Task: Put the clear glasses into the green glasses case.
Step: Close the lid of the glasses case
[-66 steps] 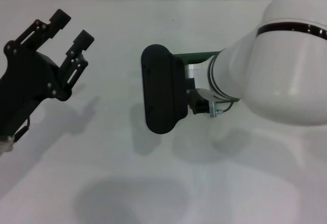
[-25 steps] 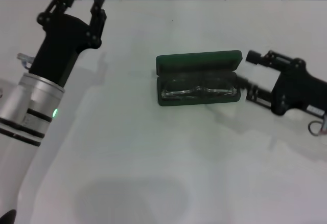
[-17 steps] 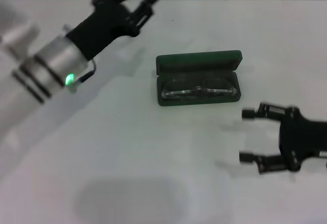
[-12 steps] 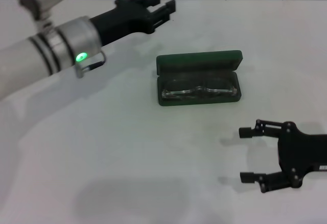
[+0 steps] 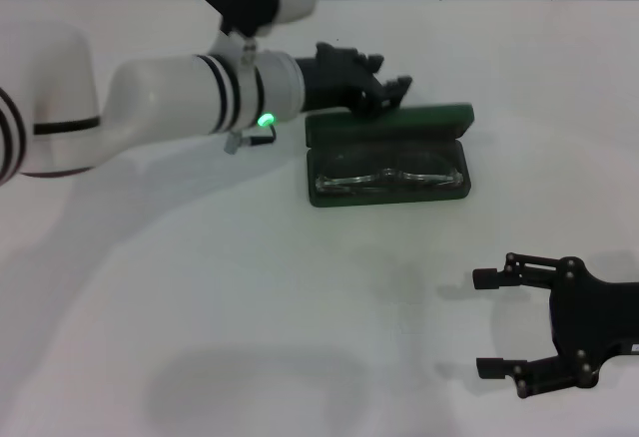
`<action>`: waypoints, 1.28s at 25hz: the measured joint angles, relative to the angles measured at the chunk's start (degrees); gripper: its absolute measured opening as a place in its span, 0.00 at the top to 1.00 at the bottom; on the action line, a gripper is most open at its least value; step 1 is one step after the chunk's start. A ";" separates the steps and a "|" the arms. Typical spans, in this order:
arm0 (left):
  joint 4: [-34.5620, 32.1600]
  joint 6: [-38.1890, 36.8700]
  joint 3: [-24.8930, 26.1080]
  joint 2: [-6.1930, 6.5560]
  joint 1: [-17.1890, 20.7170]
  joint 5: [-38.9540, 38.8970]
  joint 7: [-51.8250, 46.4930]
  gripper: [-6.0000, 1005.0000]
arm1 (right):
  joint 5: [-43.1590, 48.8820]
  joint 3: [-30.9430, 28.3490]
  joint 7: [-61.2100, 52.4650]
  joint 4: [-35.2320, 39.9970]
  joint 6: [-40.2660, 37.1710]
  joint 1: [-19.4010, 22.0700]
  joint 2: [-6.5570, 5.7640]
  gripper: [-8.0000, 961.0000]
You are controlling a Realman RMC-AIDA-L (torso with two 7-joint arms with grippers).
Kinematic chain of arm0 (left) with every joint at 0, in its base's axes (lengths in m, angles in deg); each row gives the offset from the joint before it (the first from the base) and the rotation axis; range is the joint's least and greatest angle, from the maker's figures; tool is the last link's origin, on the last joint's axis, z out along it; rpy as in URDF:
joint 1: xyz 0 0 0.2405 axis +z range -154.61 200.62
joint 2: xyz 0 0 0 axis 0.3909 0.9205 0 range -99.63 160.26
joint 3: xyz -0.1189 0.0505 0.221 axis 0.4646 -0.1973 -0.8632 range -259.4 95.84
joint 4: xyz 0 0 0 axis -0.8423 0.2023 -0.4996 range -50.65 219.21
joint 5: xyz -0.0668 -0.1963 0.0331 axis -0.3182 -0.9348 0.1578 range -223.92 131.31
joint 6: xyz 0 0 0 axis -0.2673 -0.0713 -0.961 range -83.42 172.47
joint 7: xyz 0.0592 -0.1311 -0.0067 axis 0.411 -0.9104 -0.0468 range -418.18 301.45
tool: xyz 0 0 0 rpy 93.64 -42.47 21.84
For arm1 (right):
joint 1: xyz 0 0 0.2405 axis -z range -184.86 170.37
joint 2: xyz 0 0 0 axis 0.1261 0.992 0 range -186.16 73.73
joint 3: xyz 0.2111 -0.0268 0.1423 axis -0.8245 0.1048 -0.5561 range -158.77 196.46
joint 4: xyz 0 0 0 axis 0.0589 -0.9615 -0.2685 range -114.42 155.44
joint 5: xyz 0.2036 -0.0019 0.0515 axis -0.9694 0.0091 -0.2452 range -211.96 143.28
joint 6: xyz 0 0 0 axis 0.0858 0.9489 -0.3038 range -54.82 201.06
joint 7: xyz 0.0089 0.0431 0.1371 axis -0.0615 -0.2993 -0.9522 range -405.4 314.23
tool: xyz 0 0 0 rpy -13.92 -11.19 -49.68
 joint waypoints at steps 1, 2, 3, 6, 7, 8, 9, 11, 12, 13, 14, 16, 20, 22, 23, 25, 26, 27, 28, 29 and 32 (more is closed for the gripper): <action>-0.62 0.46 0.01 -0.04 0.13 0.77 0.08 0.53 | 0.16 -0.04 0.00 0.01 -0.06 0.00 0.00 0.08; -1.05 0.49 0.06 -0.06 0.37 1.17 0.10 0.53 | 0.18 -0.03 0.01 0.05 -0.09 -0.01 0.01 0.08; -1.37 0.39 0.11 -0.06 0.67 1.43 0.11 0.53 | 0.19 -0.04 0.01 0.10 -0.15 -0.02 -0.01 0.08; -2.12 -1.78 0.79 -0.02 2.81 1.45 1.47 0.53 | 0.21 -0.04 -0.10 0.17 -0.22 -0.04 -0.22 0.08; -2.14 -2.73 1.26 -0.02 3.69 1.22 2.75 0.53 | 0.22 -0.04 -0.21 0.17 -0.24 -0.04 -0.30 0.08; -2.14 -2.73 1.26 -0.02 3.69 1.22 2.75 0.53 | 0.24 -0.04 -0.28 0.17 -0.24 -0.04 -0.36 0.08; -2.25 -4.22 2.29 -0.06 5.07 0.85 5.20 0.53 | 0.24 -0.04 -0.32 0.17 -0.24 -0.04 -0.39 0.08; -3.40 -7.58 6.11 -0.06 8.92 0.73 11.34 0.53 | 0.26 -0.04 -0.32 0.17 -0.33 -0.01 -0.43 0.08; -3.91 -9.13 7.77 0.00 10.31 0.74 14.01 0.53 | 0.27 -0.04 -0.32 0.17 -0.51 0.00 -0.44 0.08; -4.35 -10.54 9.45 0.04 11.62 0.73 16.23 0.53 | 0.28 -0.04 -0.32 0.17 -0.69 0.01 -0.46 0.08; -4.62 -12.30 10.99 0.04 12.98 0.77 19.26 0.53 | 0.27 -0.05 -0.31 0.17 -0.89 0.02 -0.49 0.08; -5.36 -14.79 13.44 -0.02 15.26 0.80 24.26 0.53 | 0.14 -0.08 -0.32 0.16 -1.06 0.03 -0.52 0.08; -6.69 -15.67 15.51 -0.01 17.99 1.25 28.96 0.53 | 0.00 -0.11 -0.34 0.14 -1.06 -0.05 -0.45 0.08; -6.88 -15.73 15.44 0.00 18.47 1.41 29.57 0.53 | -0.08 -0.15 -0.35 0.13 -1.06 -0.11 -0.32 0.08; -7.04 -15.76 15.34 0.02 18.54 1.68 29.68 0.53 | -0.12 -0.34 -0.36 0.14 -1.06 -0.12 -0.30 0.08; -7.30 -15.82 15.25 0.04 18.59 2.76 29.77 0.53 | -0.11 -0.97 -0.37 0.15 -1.19 -0.11 -0.22 0.08; -7.37 -15.85 15.25 0.05 18.60 3.72 29.80 0.53 | -0.07 -1.26 -0.38 0.16 -1.30 -0.10 -0.19 0.08; -7.39 -15.88 15.25 0.05 18.63 4.51 29.84 0.53 | -0.01 -1.56 -0.39 0.16 -1.47 -0.08 -0.15 0.08; -7.41 -15.89 15.25 0.05 18.73 5.31 29.95 0.53 | 0.03 -1.67 -0.39 0.17 -1.56 -0.08 -0.14 0.08; -7.43 -15.90 15.25 0.04 18.87 5.94 30.10 0.53 | 0.03 -1.70 -0.39 0.17 -1.60 -0.07 -0.13 0.08; -7.39 -15.90 15.26 0.01 19.94 7.59 31.09 0.53 | -0.10 -1.86 -0.43 0.20 -1.69 -0.06 -0.12 0.08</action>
